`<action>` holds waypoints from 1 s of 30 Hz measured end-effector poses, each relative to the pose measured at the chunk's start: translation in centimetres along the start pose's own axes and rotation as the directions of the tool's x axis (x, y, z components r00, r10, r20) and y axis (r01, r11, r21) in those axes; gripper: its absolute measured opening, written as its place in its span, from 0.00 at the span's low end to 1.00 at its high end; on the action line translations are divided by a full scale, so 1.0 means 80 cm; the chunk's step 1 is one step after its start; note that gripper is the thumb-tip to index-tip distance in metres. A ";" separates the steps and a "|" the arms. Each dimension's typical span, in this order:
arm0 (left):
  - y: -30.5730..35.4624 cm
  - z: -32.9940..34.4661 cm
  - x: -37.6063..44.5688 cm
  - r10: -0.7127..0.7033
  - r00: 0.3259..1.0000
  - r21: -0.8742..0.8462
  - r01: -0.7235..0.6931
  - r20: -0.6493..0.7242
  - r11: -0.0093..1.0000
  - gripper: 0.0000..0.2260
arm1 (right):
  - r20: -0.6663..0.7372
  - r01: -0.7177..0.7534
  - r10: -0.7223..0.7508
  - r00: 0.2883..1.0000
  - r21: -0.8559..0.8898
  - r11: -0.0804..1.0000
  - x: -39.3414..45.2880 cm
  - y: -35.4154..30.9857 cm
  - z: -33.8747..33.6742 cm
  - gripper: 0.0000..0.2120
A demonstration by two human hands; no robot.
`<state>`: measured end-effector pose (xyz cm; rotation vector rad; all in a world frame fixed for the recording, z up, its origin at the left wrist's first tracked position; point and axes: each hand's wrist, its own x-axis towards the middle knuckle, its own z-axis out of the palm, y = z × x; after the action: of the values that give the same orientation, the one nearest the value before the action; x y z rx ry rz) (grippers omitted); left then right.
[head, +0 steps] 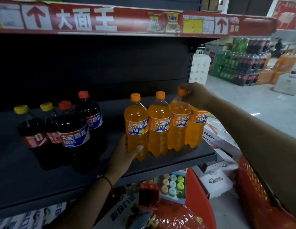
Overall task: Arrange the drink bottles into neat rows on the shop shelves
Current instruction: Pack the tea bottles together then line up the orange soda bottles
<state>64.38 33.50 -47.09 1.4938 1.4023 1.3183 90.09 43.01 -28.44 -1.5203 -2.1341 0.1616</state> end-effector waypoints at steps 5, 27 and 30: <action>0.004 -0.001 -0.002 -0.009 1.000 0.020 0.009 -0.002 1.000 0.20 | -0.016 -0.015 0.015 1.000 0.001 1.000 0.000 0.002 0.006 0.24; 0.000 -0.162 -0.061 0.053 0.878 0.163 0.029 -0.476 0.986 0.41 | 0.195 0.038 -0.158 0.968 0.508 0.861 0.062 -0.317 0.182 0.21; -0.017 -0.169 -0.060 -0.011 0.900 0.126 0.073 -0.436 0.989 0.39 | 0.201 0.063 -0.188 0.961 0.502 0.862 0.058 -0.316 0.192 0.18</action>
<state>51.55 27.04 -46.08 1.2912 1.8303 1.6241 60.33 40.94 -30.52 -1.0976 -2.1432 0.8210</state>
